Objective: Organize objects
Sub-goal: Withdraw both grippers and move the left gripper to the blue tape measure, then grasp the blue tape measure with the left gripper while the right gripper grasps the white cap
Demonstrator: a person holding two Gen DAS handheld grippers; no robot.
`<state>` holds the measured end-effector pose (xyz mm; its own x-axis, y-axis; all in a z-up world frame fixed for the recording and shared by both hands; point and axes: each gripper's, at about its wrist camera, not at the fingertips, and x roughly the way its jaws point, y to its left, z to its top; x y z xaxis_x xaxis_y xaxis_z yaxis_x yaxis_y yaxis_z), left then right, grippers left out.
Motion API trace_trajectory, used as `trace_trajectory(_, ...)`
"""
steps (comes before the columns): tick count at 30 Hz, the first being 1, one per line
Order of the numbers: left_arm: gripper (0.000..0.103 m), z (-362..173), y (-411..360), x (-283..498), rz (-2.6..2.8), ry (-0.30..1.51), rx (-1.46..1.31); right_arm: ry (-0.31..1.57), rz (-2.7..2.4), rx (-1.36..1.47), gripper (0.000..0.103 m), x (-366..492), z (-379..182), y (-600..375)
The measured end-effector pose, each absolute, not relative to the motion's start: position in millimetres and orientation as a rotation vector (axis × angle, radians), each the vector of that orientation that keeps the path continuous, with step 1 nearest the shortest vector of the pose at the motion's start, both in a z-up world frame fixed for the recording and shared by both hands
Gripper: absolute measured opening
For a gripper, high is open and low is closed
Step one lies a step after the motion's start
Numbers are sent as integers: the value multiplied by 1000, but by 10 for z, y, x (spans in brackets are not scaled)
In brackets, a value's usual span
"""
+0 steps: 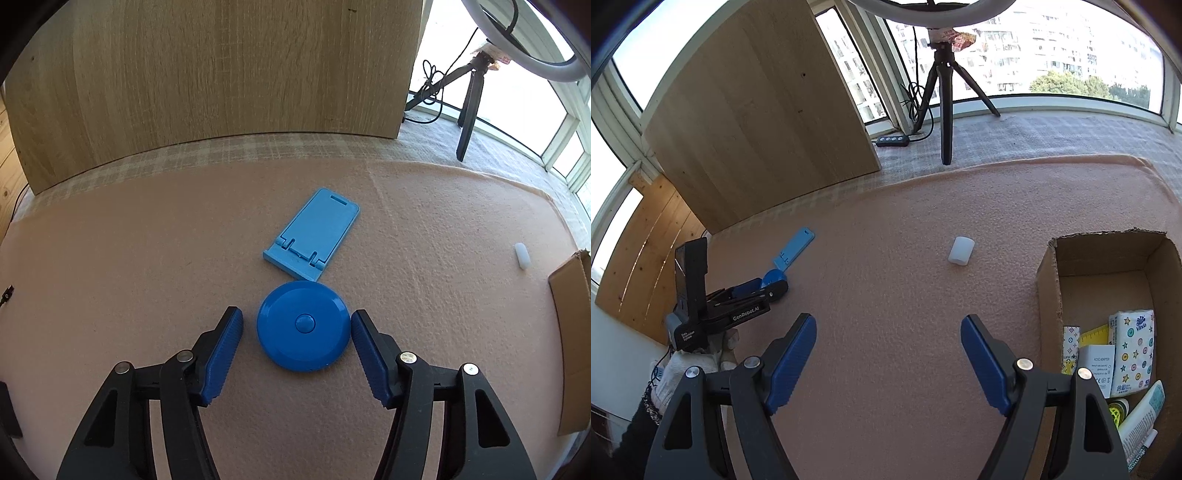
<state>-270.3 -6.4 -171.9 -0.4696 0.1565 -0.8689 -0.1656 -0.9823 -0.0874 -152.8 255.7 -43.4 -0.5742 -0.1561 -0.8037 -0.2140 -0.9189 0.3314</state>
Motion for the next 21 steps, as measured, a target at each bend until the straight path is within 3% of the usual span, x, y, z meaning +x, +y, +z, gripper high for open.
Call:
trace_trajectory(5, 63, -1718, -54, -2712, 2547, 22, -1491, 633, 2642, -1454, 71, -1782, -564, 2603)
trace_trajectory(10, 60, -1715, -55, -2706, 2550, 32, -1480, 656, 2554, -1482, 56, -2034, -746, 2711)
trace_trajectory(15, 54, -1697, -54, -2692, 2556, 38, -1469, 624, 2473, -1505, 48, -2242, -923, 2772)
trace_trajectory(21, 54, -1684, -74, -2676, 2549, 38, -1449, 617, 2414, -1517, 47, -2407, -1014, 2887)
